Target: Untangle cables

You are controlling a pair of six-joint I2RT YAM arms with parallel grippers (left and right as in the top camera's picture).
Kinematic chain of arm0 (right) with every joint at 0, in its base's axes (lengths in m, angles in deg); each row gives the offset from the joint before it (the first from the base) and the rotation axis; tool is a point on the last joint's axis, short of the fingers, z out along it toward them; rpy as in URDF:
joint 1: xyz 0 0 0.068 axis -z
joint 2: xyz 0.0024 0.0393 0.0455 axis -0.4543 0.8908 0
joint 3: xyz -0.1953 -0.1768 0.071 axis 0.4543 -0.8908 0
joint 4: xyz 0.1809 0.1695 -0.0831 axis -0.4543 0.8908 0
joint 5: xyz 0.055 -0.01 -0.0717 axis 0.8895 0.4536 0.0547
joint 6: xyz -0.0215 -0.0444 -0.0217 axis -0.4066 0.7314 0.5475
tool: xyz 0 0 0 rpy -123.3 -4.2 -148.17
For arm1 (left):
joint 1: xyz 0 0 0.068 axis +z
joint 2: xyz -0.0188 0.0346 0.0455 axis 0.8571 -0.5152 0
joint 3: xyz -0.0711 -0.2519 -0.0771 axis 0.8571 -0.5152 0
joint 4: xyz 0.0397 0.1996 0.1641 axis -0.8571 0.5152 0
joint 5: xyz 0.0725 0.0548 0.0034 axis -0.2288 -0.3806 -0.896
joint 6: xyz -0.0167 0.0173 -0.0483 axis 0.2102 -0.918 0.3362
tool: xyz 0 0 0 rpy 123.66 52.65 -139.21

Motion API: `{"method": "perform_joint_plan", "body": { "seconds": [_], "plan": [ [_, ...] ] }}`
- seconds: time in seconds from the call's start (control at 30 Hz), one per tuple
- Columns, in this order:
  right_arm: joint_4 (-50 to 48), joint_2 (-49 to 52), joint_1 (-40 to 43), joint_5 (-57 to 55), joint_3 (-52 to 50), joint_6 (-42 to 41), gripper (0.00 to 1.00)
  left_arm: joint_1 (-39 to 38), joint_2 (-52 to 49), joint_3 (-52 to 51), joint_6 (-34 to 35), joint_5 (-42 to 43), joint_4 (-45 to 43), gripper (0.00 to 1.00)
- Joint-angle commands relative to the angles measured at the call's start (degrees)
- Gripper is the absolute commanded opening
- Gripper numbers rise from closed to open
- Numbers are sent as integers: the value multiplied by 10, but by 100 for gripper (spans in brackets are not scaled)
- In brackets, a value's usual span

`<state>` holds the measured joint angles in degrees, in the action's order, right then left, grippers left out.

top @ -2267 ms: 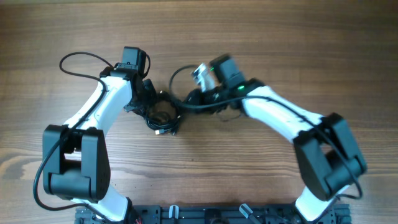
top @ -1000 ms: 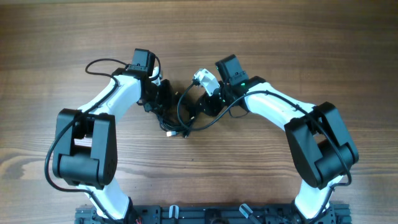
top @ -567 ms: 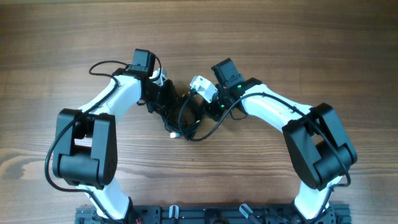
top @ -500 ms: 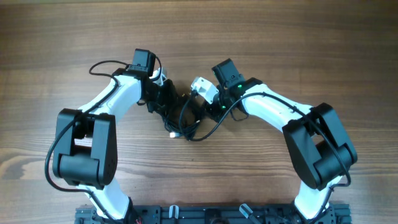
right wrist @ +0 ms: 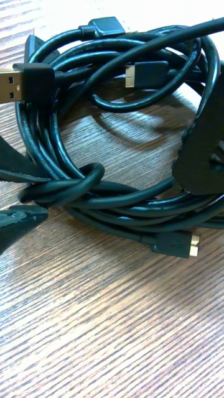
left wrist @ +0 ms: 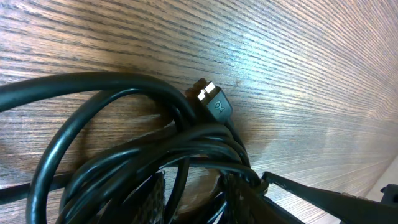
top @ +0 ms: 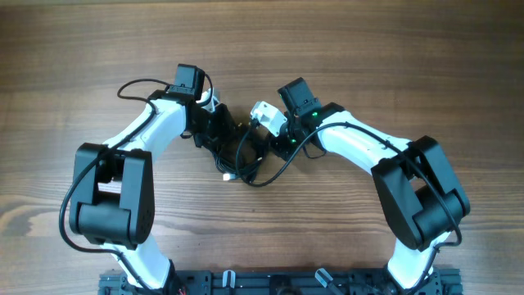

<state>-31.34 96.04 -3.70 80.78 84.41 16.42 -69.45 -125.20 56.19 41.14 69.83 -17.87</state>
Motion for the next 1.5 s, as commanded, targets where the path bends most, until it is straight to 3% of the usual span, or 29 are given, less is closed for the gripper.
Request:
{"method": "perform_joint_plan", "body": {
  "seconds": [0.0,0.13,0.23,0.4,0.53,0.67,0.7,0.77,0.83,0.9,0.93,1.03,1.13,1.2,1.27,1.47],
  "plan": [
    [-2,-6,-3,19,0,2,15,-3,-11,-6,-3,5,-2,36],
    [2,-4,-4,19,0,19,16,-3,-11,-6,-3,5,-2,36],
    [-11,-3,-4,19,0,18,4,-3,-11,-6,-3,5,-2,36],
    [-10,-58,25,172,3,-53,4,7,8,7,-3,7,2,41],
    [5,-96,34,180,3,-59,4,6,13,7,11,65,2,42],
    [11,-96,34,174,3,-63,4,-5,12,4,28,28,16,51],
    [11,-96,34,173,3,-66,4,-12,12,2,30,28,15,58],
    [4,-96,33,172,3,-94,4,-32,12,-9,43,13,8,67],
    [3,-95,33,172,3,-139,4,-61,-4,-20,73,-49,-11,68],
    [9,-95,33,172,3,-149,4,-82,-25,-24,89,-75,-41,65],
    [9,-95,33,172,3,-151,4,-87,-35,-24,102,-82,-52,58],
    [17,-95,36,142,3,-181,4,-83,-59,-24,121,-120,-62,23],
    [66,-95,37,98,3,-108,4,-73,-61,-24,120,-113,-60,26],
    [108,-95,37,67,1,-60,25,-73,-61,-24,120,-104,-59,29],
    [115,-90,37,19,-11,-33,34,-73,-62,-24,120,-104,-55,32],
    [75,-45,33,75,-45,3,35,-73,-62,-24,120,-79,-49,33]
  ]
}}
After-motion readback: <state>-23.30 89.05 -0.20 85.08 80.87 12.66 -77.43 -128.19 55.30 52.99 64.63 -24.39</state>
